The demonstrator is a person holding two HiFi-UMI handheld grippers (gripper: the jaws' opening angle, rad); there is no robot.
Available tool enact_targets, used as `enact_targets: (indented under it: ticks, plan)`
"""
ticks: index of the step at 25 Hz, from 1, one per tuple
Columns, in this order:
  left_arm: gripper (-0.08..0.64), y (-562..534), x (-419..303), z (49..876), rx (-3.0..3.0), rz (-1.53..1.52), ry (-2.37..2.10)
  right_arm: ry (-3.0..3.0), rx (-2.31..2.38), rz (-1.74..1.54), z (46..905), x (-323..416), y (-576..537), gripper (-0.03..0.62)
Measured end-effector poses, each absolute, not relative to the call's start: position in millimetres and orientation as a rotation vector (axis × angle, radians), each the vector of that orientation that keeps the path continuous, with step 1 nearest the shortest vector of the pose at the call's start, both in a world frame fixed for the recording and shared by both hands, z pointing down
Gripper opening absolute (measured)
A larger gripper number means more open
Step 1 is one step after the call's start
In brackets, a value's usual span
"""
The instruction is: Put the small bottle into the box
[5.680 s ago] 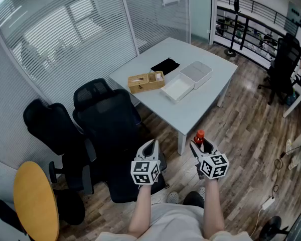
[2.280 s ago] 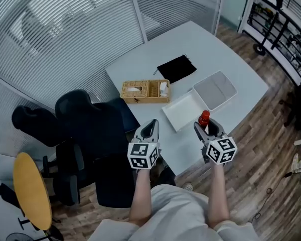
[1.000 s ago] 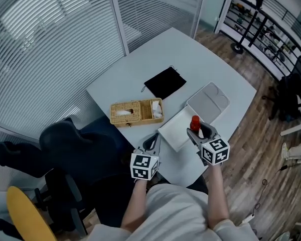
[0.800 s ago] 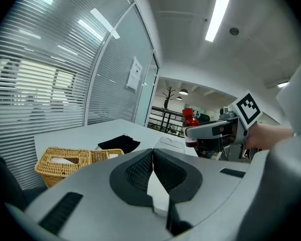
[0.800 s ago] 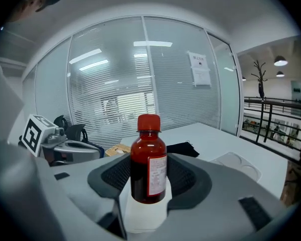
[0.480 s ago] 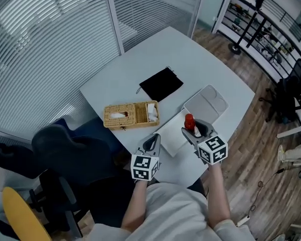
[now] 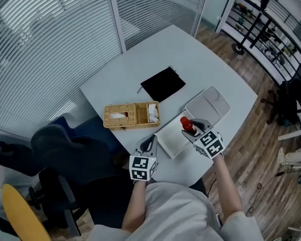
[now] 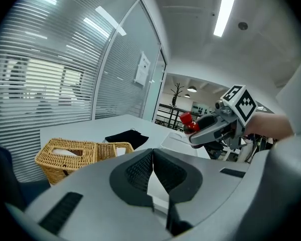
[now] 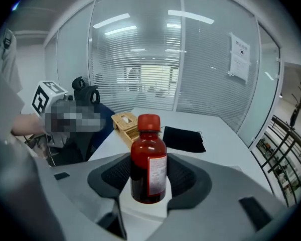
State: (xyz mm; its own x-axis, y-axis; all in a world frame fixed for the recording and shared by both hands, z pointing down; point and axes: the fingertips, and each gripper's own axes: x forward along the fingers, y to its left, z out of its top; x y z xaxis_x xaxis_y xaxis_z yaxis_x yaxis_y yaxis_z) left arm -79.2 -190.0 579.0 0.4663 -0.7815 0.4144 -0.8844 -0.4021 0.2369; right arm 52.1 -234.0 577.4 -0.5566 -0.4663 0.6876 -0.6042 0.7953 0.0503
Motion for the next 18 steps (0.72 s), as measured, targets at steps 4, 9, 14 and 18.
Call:
enact_targets:
  ticks: [4,9,14,18]
  plan:
    - [0.029,-189.2,-76.4,579.3,2.296,0.322,-1.393,-2.203,0.717,0.228,593.6,55.0,-238.4,0.227]
    - [0.029,-185.2,-73.1,583.0,2.299,0.338,-1.378,-2.078,0.597,0.123,617.4,50.7,-240.8,0.227]
    - [0.029,-179.9,-73.7,587.7,2.293,0.345,-1.370,-2.049,0.510,0.115,638.3,39.2,-238.2,0.227]
    - [0.029,-179.2,-72.8,588.2,2.292,0.343,-1.369,-2.010,0.458,0.114,654.7,39.3,-235.5,0.227]
